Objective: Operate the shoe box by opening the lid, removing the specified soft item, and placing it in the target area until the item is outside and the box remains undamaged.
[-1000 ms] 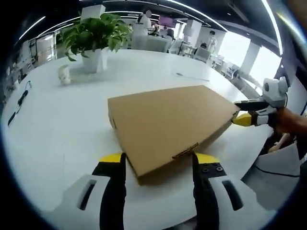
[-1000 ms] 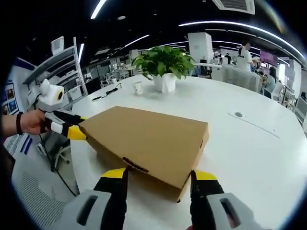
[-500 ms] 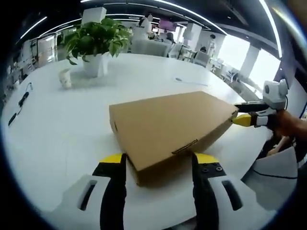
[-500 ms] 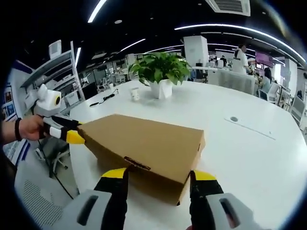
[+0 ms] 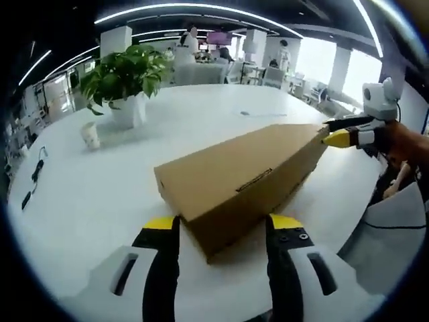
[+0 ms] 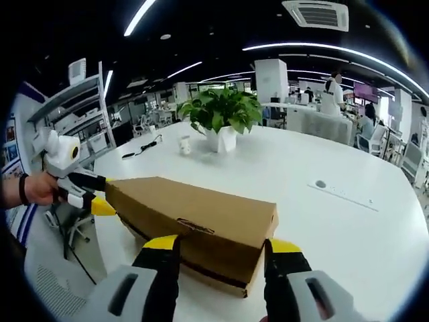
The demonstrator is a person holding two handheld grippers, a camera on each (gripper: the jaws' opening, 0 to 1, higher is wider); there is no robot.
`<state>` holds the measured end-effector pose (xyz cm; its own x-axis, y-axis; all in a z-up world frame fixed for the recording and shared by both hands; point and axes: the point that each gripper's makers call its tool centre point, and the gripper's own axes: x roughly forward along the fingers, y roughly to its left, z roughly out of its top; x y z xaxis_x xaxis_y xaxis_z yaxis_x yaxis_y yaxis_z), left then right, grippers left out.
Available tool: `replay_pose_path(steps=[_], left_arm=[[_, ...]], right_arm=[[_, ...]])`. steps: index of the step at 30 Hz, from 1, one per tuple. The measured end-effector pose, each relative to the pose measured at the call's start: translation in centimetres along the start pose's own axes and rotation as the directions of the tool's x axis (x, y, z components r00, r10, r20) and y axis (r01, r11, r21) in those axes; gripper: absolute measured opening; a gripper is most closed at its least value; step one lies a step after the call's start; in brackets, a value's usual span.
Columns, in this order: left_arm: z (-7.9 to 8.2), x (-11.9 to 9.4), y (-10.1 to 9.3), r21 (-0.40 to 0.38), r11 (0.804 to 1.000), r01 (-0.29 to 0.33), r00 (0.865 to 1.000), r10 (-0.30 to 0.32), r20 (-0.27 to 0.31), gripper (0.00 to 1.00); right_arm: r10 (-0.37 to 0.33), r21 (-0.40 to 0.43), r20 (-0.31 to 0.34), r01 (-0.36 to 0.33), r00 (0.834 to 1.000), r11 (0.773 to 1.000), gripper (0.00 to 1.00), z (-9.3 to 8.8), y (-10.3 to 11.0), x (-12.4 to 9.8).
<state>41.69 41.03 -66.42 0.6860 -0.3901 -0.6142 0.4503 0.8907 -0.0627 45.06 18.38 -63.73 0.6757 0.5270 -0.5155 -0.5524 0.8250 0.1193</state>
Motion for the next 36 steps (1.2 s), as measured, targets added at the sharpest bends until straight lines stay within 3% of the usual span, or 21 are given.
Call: replay_pose_path(steps=[11, 19, 26, 36], left_arm=[[1.9, -0.3, 1.0, 0.097, 0.993, -0.070, 0.996, 0.064, 0.062, 0.43], [3.6, -0.1, 2.0, 0.223, 0.966, -0.133, 0.988, 0.112, 0.108, 0.42], [4.6, -0.2, 2.5, 0.249, 0.954, -0.168, 0.982, 0.140, 0.127, 0.38], [5.9, -0.3, 2.9, 0.228, 0.957, -0.178, 0.978, 0.148, 0.146, 0.34]], right_arm=[[-0.019, -0.030, 0.034, 0.020, 0.999, 0.999, 0.47, 2.8, -0.6, 0.1], [-0.021, -0.061, 0.051, 0.024, 0.998, 0.998, 0.46, 4.6, -0.8, 0.2], [-0.017, -0.100, 0.059, 0.023, 0.998, 0.995, 0.46, 5.9, -0.8, 0.4], [-0.009, -0.072, 0.088, 0.015, 0.996, 0.997, 0.46, 6.9, -1.2, 0.5]])
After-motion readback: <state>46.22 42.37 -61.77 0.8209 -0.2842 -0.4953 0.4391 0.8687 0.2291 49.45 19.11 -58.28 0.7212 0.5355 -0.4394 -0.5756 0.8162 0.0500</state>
